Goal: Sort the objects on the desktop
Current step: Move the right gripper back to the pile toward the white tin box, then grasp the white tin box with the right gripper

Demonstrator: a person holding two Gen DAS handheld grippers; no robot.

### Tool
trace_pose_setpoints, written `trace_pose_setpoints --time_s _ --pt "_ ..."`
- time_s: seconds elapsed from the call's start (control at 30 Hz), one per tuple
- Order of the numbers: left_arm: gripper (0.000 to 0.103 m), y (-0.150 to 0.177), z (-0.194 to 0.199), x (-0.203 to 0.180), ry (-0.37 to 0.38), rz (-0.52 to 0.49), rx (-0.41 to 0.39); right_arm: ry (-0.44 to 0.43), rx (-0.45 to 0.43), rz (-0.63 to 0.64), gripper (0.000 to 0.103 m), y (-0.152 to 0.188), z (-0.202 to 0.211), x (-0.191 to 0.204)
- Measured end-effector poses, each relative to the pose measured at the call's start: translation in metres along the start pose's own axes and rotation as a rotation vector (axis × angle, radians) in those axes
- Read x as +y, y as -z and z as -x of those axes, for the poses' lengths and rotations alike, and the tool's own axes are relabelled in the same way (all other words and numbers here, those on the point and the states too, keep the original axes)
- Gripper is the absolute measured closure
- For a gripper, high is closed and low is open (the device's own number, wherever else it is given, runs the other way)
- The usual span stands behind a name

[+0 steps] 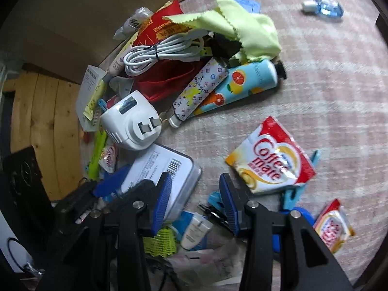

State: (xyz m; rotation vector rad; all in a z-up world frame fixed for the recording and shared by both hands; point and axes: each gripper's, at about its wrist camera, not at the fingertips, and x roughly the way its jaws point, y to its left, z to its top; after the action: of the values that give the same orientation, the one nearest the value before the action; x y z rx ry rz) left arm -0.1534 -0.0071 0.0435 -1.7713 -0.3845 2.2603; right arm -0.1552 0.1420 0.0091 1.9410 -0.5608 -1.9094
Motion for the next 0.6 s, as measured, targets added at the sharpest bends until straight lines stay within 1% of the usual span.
trace_pose_setpoints --time_s 0.1,0.13,0.17,0.2,0.23,0.33,0.47,0.6 --pt "0.054 0.0 0.0 -0.004 -0.016 -0.014 -0.001 0.028 -0.01 0.003 0.062 0.0 -0.001 0.005" --pt "0.054 0.0 0.0 -0.005 -0.016 -0.017 0.0 0.025 -0.008 0.003 0.067 0.0 -0.001 0.007" --pt "0.057 0.0 0.0 -0.006 -0.011 -0.014 0.001 0.022 -0.005 0.004 0.069 0.0 -0.001 0.009" --pt "0.059 0.001 0.001 -0.007 -0.008 -0.014 0.001 0.022 -0.003 0.01 0.073 -0.006 -0.001 0.009" --pt "0.059 0.001 0.001 -0.008 -0.014 -0.019 -0.001 0.031 -0.003 0.023 0.076 -0.007 -0.001 0.013" --pt "0.059 0.003 0.002 -0.007 -0.012 -0.023 -0.004 0.061 -0.006 0.048 0.076 -0.006 -0.002 0.02" --pt "0.059 0.007 0.002 -0.007 0.003 -0.014 -0.002 0.014 0.023 -0.011 0.076 -0.005 -0.003 0.011" --pt "0.06 0.01 0.006 -0.013 -0.017 -0.007 -0.008 0.018 0.005 -0.036 0.077 -0.001 -0.003 0.012"
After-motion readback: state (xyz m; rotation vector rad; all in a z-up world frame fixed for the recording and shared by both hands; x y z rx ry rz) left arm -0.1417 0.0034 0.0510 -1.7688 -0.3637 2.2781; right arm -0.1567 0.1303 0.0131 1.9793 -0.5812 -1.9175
